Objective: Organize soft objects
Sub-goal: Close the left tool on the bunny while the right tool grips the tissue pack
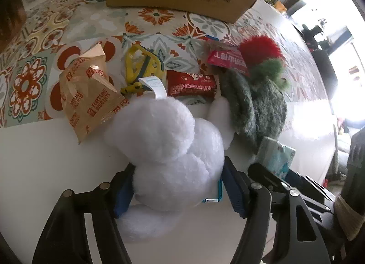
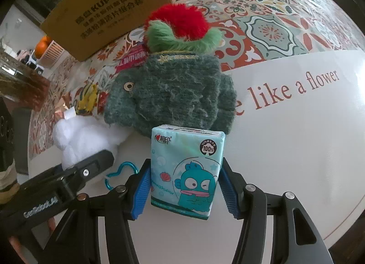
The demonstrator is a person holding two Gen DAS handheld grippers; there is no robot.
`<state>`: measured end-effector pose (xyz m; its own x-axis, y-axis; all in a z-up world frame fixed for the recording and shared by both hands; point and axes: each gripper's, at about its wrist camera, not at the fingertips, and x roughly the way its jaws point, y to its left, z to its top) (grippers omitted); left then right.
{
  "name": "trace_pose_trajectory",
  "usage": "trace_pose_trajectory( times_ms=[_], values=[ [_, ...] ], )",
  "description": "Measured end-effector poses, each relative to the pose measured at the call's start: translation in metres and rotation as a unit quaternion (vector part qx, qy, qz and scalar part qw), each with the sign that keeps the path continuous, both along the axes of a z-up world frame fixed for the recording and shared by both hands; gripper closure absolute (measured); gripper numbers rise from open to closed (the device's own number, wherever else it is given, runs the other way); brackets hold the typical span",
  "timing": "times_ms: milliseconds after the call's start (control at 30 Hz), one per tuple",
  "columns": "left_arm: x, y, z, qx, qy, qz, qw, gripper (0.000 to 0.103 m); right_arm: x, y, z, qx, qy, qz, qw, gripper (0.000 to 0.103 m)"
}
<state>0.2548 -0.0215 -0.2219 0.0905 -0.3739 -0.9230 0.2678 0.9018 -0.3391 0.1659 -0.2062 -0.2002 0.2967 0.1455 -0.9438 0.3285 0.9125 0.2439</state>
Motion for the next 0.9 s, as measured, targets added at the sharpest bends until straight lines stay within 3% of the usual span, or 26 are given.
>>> trace_pose_trajectory(
  times_ms=[433, 900],
  values=[
    [-0.031, -0.008, 0.013, 0.034, -0.045, 0.033, 0.9979, 0.044, 0.003, -0.011, 0.016, 0.001, -0.005, 0.072, 0.997, 0.046],
    [-0.069, -0.011, 0.065, 0.078, -0.114, 0.088, 0.9866, 0.044, 0.005, -0.021, 0.059, 0.004, -0.06, 0.158, 0.986, 0.046]
  ],
)
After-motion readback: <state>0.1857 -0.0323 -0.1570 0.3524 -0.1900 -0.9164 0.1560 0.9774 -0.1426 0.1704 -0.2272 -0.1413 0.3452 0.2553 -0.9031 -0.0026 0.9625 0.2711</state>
